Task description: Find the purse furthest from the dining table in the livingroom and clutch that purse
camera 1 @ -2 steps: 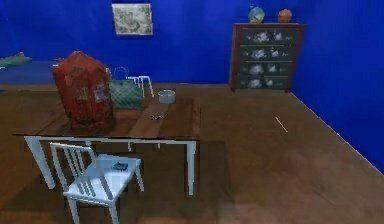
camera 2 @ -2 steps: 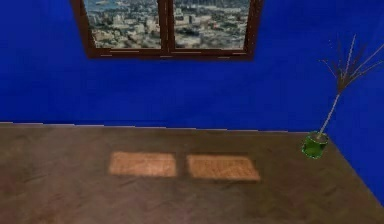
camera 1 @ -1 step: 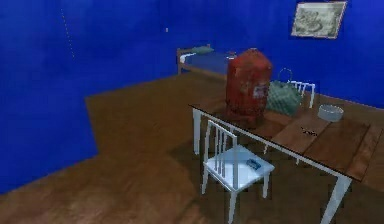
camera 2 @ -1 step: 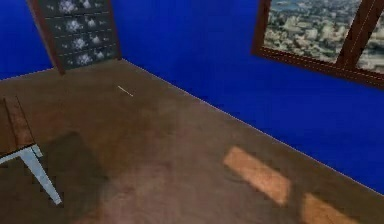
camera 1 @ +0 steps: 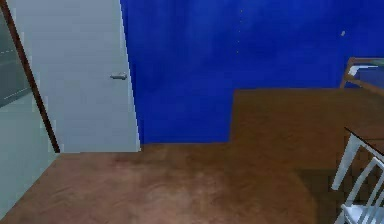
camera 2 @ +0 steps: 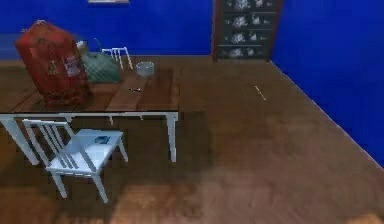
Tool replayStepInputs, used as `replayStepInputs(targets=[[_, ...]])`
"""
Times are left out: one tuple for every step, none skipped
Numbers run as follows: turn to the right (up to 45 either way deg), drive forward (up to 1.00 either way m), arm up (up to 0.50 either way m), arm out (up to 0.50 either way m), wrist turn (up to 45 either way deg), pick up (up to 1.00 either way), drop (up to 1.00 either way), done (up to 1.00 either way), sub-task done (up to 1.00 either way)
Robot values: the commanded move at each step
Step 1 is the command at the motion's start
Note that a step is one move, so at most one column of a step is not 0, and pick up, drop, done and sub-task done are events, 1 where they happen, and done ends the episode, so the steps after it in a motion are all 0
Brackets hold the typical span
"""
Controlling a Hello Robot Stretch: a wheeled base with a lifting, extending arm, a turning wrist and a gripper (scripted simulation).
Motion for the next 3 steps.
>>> replayStepInputs(targets=[[0.0, 0.45, 0.0, 0.0, 0.0, 0.0, 0.0, 0.0, 0.0], [-42.0, 0.0, 0.0, 0.0, 0.0, 0.0, 0.0, 0.0, 0.0], [0.0, 0.5, 0.0, 0.0, 0.0, 0.0, 0.0, 0.0, 0.0]])
